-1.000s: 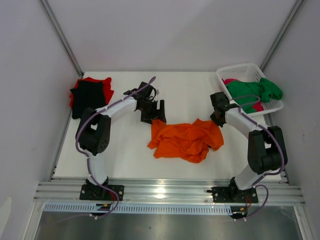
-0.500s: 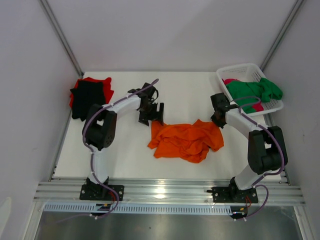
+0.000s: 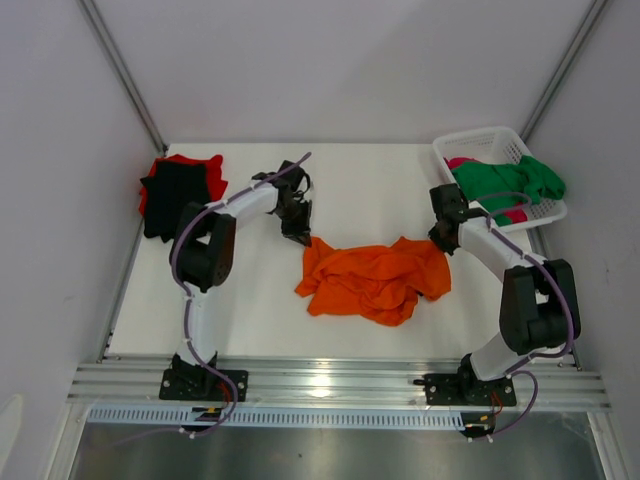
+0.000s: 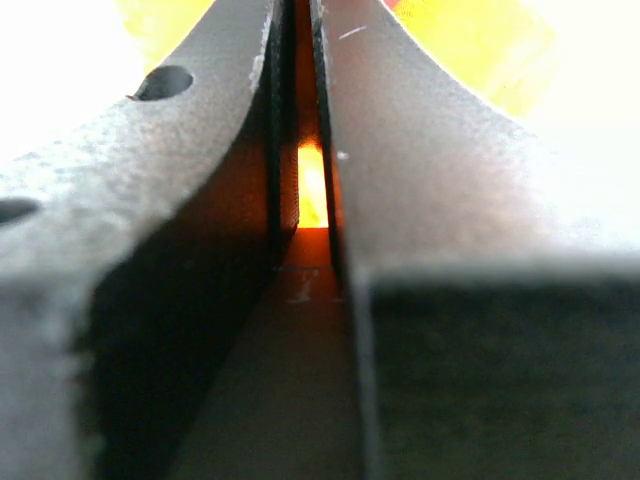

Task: Fold and stack the t-shirts
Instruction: Flatten out the tshirt

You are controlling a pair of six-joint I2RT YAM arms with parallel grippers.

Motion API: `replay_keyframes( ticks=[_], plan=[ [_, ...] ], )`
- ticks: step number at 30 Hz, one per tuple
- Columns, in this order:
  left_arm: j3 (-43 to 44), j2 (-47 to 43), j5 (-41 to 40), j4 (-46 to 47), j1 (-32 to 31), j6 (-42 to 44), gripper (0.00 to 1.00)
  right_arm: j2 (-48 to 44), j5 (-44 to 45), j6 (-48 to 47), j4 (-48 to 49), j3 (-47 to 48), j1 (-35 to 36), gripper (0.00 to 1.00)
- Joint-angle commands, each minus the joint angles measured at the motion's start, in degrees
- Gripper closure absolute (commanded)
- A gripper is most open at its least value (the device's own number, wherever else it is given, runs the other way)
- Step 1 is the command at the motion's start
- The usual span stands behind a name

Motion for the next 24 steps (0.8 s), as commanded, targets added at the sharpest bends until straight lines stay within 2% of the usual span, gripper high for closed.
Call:
replay_keyframes(
  ticks=[1,8,13,16,24],
  plan=[
    [2.81,0.83,2.17,-0.13,0.39,0.76,0.99,-2.3,1.19,-0.73,-0.66,-0.28,-0.58,0.95],
    [2.9,-0.57,2.26,-0.92,0.48,1.28,0.99,-3.0,1.02,-1.6,0.82,-0.37,-0.58,0.96],
    [5.17,-5.58,0.5,-1.1,0.57,2.95,0.99,-7.13,2.34,-8.28,9.68,-1.52,0.03,0.96],
    [8.25,-8.65,-1.08,-2.5,0.92,3.83,0.99,-8.98,2.43,-12.5,13.12,-0.64,0.03,0.95],
    [24.24,-12.88,-6.0,-9.62,1.88,5.15,1.0,-11.88,2.78,-21.1,17.88,3.49,0.12,0.95]
  ],
)
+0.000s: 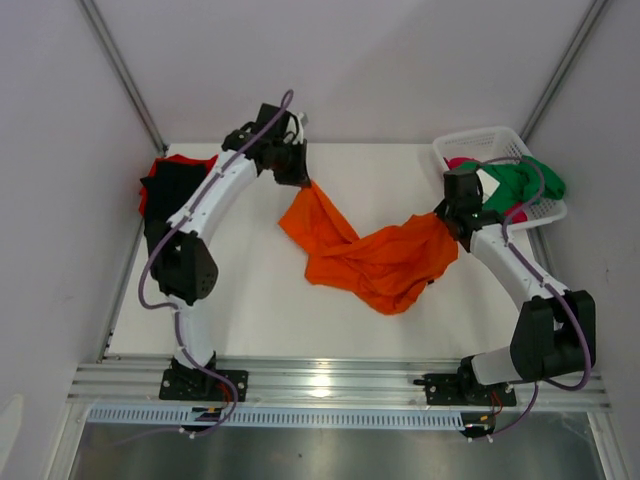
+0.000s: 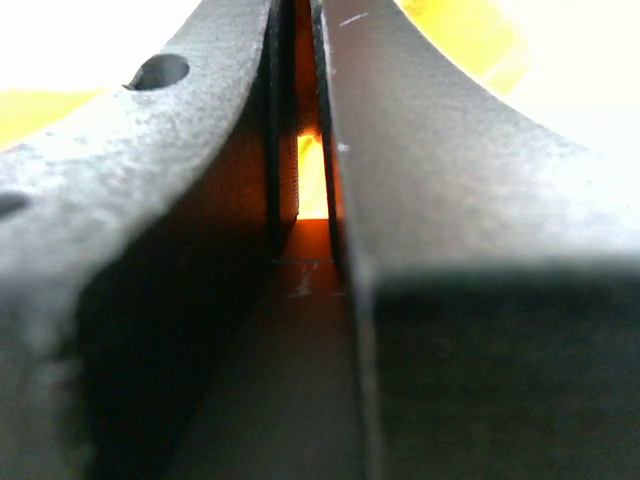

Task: Fold and stack the t-shirts
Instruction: Flatten out the tshirt

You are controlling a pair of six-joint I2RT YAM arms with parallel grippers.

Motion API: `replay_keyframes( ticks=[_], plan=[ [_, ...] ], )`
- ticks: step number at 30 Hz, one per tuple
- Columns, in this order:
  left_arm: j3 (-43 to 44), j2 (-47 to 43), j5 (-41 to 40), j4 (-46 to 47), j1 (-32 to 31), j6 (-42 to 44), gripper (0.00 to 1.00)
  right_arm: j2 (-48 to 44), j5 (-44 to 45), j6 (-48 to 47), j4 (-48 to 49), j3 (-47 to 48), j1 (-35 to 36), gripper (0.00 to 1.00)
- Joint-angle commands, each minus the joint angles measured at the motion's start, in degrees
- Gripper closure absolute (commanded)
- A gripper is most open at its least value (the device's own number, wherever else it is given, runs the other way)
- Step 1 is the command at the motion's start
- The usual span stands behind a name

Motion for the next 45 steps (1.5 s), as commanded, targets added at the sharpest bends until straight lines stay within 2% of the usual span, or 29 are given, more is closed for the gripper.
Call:
replay_keyframes(
  ticks=[1,6,11,18,28,31,35,38,45],
  plan=[
    [8.2,-5.9,-4.06,-4.11,0.86,2.29,1.0,-2.7,2.08,-6.56,5.29,4.97,0.25,0.94],
    [17.95,-7.32,-8.89,-7.72,2.26,3.08,0.99,-3.4,2.78,-10.52,6.52,8.76,0.16,0.94],
    [24.03,-8.63,-11.27,-9.83,4.72,3.52,0.99,-3.76,2.78,-13.51,7.93,12.27,0.16,0.94],
    [24.83,-13.64,-13.73,-8.35,7.88,2.73,0.99,-6.21,5.68,-19.56,13.37,15.88,0.16,0.94],
    [29.58,-19.44,-13.82,-8.34,9.65,2.47,0.98,-10.87,7.26,-21.95,14.43,23.79,1.04,0.93],
    [29.4,-22.24,-11.63,-9.13,9.65,1.07,0.98,-12.19,8.75,-22.13,12.07,28.42,2.27,0.93],
    [28.62,-26.12,-5.49,-10.8,9.65,-1.57,1.0,-11.76,11.48,-21.6,1.47,38.72,5.08,0.93],
    [26.77,-29.62,-3.98,-11.94,9.65,-1.58,0.99,-12.63,13.67,-20.89,-2.87,43.56,8.59,0.93],
    [20.8,-38.07,-5.03,-11.33,9.65,-1.4,0.99,-17.81,19.12,-18.26,-7.79,45.24,18.52,0.94]
  ],
)
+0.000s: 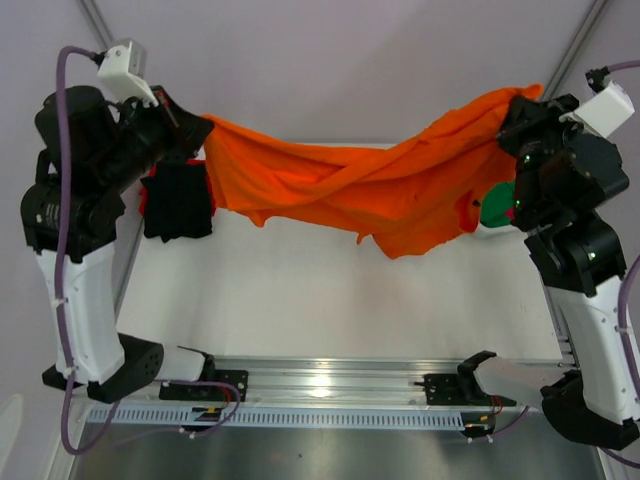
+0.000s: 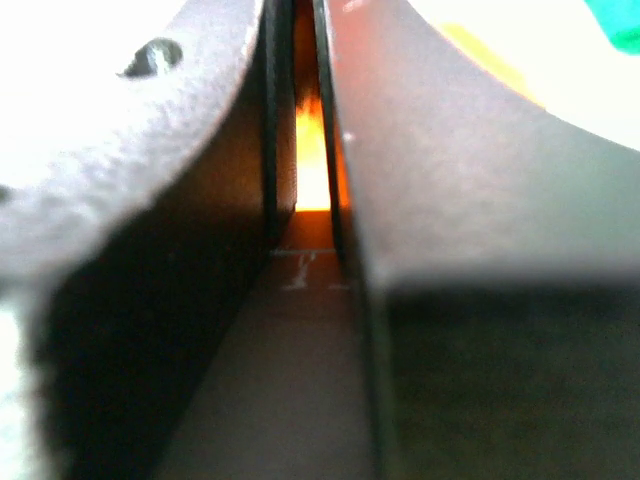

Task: Fold and stack the t-shirts
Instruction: Flatten out the tshirt

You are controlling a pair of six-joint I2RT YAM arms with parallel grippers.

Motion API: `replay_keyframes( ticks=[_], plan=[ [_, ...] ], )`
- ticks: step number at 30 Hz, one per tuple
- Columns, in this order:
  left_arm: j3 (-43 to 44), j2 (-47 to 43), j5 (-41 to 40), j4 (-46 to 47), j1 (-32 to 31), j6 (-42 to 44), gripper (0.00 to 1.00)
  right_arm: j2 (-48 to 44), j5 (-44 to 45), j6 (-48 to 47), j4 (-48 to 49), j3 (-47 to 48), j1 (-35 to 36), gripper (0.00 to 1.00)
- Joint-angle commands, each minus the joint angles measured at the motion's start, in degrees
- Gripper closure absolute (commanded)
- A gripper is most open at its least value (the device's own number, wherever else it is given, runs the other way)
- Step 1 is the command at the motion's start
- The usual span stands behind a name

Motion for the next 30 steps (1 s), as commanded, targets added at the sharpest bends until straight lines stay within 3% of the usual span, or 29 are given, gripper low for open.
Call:
replay_keyframes(
  ticks=[1,7,12,19,27,28,29,30],
  plan=[
    [-1.92,-3.7,0.26,0.87,0.31,-0.9,0.99,-1.97,5.07,2.55,-5.13,2.38,4.1,0.94],
    [-3.93,-5.02,-1.75,0.77,0.31,-0.9,0.99,-0.66,6.57,9.23,-14.01,3.1,7.71,0.94],
    [-13.06,-1.69,-5.62,1.57,0.31,0.77,0.99,3.64,10.34,4.86,-9.46,-3.85,7.63,0.95],
    [-19.57,13.15,-8.18,5.25,0.49,3.06,0.99,10.84,1.32,8.08,-1.12,-14.74,-0.44,0.96],
    [-18.54,35.29,-1.16,8.69,1.72,0.86,0.99,18.06,-1.77,6.33,7.51,-25.12,-1.42,0.93],
    [-17.05,36.8,-0.28,8.34,2.07,0.86,0.87,18.67,-2.3,6.16,7.86,-25.48,-1.43,0.86],
    [-15.47,38.12,0.77,7.73,2.25,0.86,0.74,19.9,-1.96,7.64,7.0,-25.39,-1.08,0.67],
    [-14.93,39.53,1.65,7.63,2.33,0.51,0.56,20.43,0.74,8.43,5.25,-25.22,-0.81,0.59]
  ],
)
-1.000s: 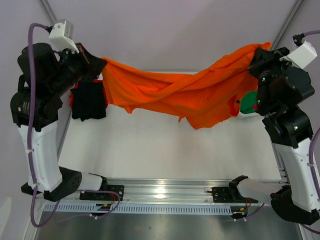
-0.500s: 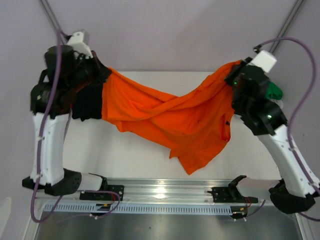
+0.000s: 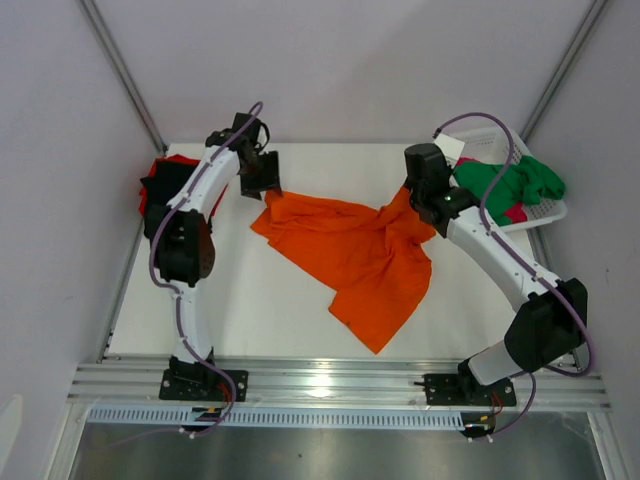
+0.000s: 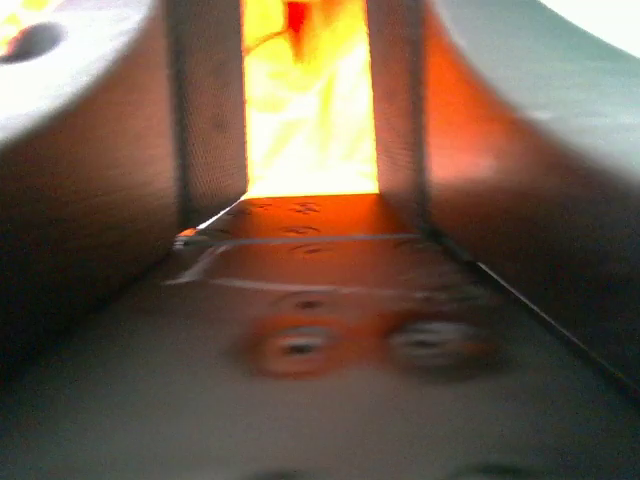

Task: Fold and stack the t-shirts
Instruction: Flatten out the tshirt

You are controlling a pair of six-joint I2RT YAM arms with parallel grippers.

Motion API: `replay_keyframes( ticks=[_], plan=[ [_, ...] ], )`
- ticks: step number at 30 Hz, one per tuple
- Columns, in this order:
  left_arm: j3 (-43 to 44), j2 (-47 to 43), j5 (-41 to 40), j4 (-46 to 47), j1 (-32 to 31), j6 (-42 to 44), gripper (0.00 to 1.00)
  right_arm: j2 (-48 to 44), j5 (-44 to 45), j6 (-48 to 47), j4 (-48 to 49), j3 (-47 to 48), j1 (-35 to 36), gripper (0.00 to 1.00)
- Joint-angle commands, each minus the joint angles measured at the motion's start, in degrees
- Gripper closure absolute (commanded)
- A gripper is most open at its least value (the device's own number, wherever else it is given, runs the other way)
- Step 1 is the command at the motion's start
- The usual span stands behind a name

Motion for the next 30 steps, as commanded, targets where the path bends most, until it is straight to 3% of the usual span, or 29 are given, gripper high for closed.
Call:
replay_keyframes(
  ticks=[1,3,4,11,15,21,25,30],
  plan=[
    [5.2,-0.04,3.54,1.34,0.87,-1.35,0.29,0.98,2.28,1.32,3.26,0.36,0.72,0.56],
    [3.54,-1.17,4.67,2.65,0.87,-1.53,0.14,1.78,2.8,0.88,2.74,-0.17,1.25,0.54],
    [2.92,-1.88,5.73,3.96,0.87,-1.61,0.01,1.78,3.07,0.7,2.47,-1.13,1.42,0.52],
    [-2.43,-9.78,8.81,5.3,0.87,-1.96,0.01,-2.26,4.3,0.18,2.91,-6.15,3.53,0.5],
    [-5.87,-16.55,8.73,5.21,0.26,-2.75,0.0,-6.91,4.22,0.52,-1.82,-5.27,6.43,0.5],
    [-9.12,-24.46,3.81,1.08,-3.16,-4.16,0.0,-12.01,-7.55,13.61,-15.96,-5.52,11.87,0.5],
    [-11.49,-26.58,4.85,1.43,-3.79,-5.39,0.0,-13.51,-16.25,12.66,-12.48,-14.48,15.4,0.51],
    [-12.81,-28.24,7.05,3.7,-4.23,-5.74,0.01,-9.31,-20.47,12.21,-6.5,-21.43,15.31,0.5]
  ],
)
